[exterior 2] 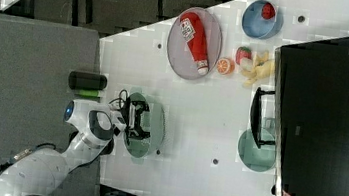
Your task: Drag strainer left to right.
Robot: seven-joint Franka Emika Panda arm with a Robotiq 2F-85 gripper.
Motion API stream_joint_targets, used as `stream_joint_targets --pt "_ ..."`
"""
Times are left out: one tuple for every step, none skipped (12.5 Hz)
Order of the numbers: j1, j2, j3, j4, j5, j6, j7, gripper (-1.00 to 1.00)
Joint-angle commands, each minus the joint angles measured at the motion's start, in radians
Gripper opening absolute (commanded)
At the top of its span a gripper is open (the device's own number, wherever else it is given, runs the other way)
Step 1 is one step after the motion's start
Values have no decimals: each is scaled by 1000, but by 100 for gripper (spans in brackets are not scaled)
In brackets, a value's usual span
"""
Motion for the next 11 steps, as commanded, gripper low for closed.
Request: stream_joint_targets --pt "-1 -39 -19 3 -21 -9 48 100" --pt "-6 -44 -26 -1 -21 -8 47 100" --pt "-14 -50 -31 -6 -21 -9 46 100" --pt "-22 -58 -36 -15 -21 -8 44 100" --pt "-30 -63 -38 -25 -21 -9 39 100" --pt "-39 -70 -40 -34 -21 -8 38 100" --pt "-48 -77 -42 -44 -21 -8 38 100" --pt "-56 -84 -45 -55 -21 -7 35 100" --pt "-64 -90 -49 -66 -21 -7 22 100" --pt "-73 -95 -51 -77 -21 -5 2 100" --pt "-83 -102 -52 -89 -21 3 -12 100"
